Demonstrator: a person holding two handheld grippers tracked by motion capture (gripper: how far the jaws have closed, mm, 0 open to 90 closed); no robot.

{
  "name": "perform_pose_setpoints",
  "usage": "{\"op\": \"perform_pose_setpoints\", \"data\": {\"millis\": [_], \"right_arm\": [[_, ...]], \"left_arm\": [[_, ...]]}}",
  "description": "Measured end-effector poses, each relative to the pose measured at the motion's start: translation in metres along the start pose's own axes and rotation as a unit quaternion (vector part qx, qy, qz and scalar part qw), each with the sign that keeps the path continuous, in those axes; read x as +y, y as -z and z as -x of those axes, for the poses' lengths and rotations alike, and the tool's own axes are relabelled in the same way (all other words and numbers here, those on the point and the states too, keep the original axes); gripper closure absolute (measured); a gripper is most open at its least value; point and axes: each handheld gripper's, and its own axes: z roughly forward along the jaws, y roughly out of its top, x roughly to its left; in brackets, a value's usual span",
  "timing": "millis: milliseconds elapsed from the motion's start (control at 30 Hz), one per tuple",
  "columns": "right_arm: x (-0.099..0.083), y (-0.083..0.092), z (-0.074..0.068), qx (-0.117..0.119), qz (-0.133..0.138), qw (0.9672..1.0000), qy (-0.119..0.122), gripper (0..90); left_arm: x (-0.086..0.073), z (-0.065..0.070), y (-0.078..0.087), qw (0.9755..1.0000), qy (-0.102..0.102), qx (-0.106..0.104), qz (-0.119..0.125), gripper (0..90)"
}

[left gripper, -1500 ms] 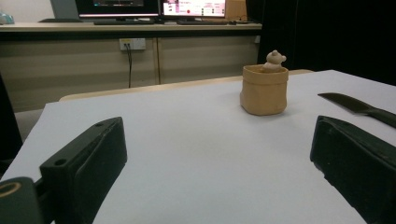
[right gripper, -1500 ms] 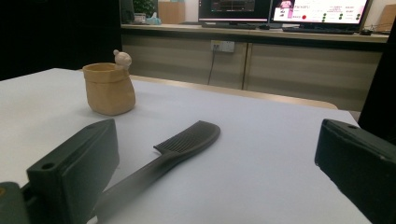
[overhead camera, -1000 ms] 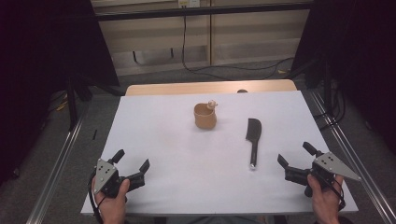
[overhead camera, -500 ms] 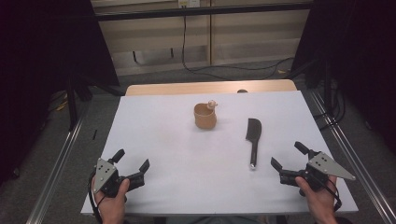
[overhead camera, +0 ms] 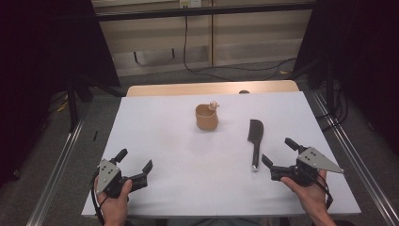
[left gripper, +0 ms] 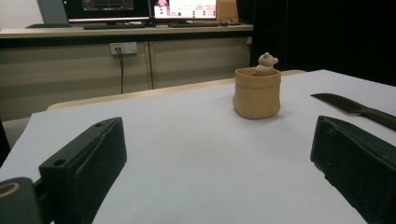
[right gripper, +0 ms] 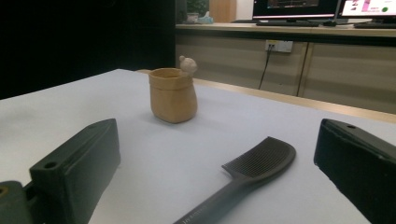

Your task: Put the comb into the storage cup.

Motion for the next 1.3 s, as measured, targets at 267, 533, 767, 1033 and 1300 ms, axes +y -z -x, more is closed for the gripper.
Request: {"op": "perform_pose_setpoints", "data": {"millis": [267, 533, 767, 1033, 1300], "right_arm": [[0.006, -0.016, -0.001, 0.016, 0.007, 0.9999, 0.002, 8.7], [0.011, -0.036, -0.005, 0.033, -0.005, 0.9994, -0.004, 9.6], [0.012, -0.049, -0.011, 0.061, -0.030, 0.9977, 0.000, 18.3], [0.021, -0.057, -0.014, 0.082, -0.029, 0.9962, -0.009, 32.5], [0.027, -0.066, -0.012, 0.094, -0.046, 0.9942, -0.024, 51.7]], "left_arm": [[-0.002, -0.001, -0.003, 0.9999, 0.008, -0.005, -0.014, 3.1], [-0.001, -0.001, -0.003, 0.9998, -0.001, -0.006, -0.017, 3.1], [-0.001, -0.001, -0.003, 0.9998, -0.002, -0.008, -0.016, 3.1], [-0.003, -0.004, -0.005, 0.9995, 0.011, -0.013, -0.027, 3.1], [-0.003, -0.003, -0.006, 0.9993, 0.010, -0.017, -0.030, 3.1]]}}
